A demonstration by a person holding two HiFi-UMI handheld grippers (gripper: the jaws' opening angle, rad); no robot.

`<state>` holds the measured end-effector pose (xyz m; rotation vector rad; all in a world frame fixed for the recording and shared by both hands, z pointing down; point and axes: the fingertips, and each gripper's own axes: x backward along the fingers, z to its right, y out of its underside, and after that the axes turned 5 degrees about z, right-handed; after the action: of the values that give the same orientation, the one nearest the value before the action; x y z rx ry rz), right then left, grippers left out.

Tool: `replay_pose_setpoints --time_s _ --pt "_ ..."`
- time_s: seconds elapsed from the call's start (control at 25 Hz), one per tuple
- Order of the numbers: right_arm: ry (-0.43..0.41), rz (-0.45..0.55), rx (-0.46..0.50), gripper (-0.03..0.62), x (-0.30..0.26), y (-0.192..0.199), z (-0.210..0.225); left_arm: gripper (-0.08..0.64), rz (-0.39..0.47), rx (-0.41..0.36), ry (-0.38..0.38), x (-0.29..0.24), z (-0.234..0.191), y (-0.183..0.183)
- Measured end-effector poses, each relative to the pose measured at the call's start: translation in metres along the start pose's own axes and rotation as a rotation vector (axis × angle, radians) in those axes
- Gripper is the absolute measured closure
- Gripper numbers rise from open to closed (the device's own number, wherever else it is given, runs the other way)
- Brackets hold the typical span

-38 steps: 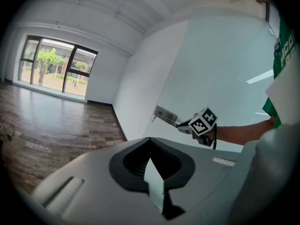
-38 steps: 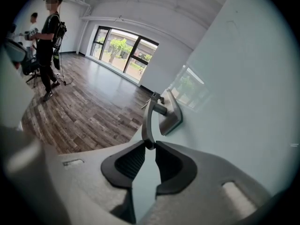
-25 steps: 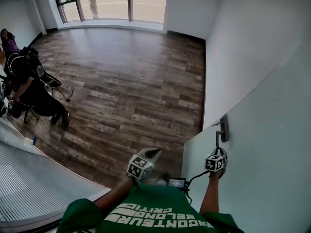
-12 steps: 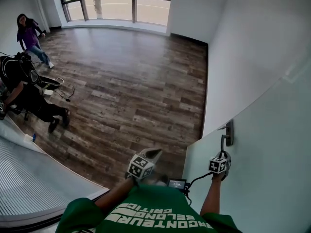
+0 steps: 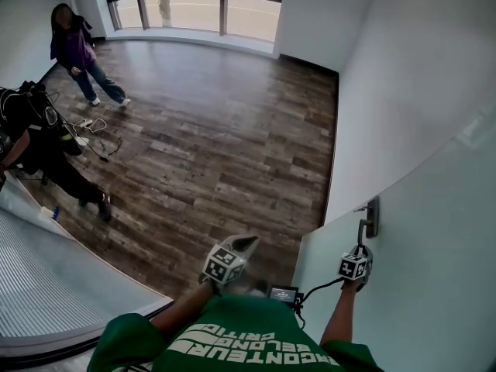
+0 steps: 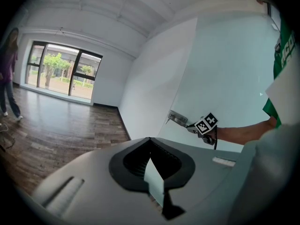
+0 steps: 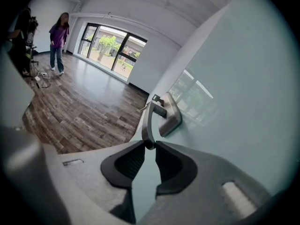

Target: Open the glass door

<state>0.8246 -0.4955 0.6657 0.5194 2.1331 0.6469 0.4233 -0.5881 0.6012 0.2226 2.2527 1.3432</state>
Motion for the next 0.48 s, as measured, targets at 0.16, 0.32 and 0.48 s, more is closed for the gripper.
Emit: replay_pose_setpoints --time_s 0.16,0.32,0.48 --pt "0.026 0.017 -0.054 0.526 0.006 0.000 0.001 0.543 0.009 -0.002 -0.010 0.006 -0.006 -0.002" --pt "0.096 0.133 -0.145 0.598 0.026 -0.022 0.007 0.543 0.018 -0.003 -0.027 0.012 -0.015 -0.009" --pt "-0.001 0.319 -0.194 0.598 0.053 -0.071 -0.021 0.543 0.027 -0.005 -0.045 0.017 -0.024 -0.016"
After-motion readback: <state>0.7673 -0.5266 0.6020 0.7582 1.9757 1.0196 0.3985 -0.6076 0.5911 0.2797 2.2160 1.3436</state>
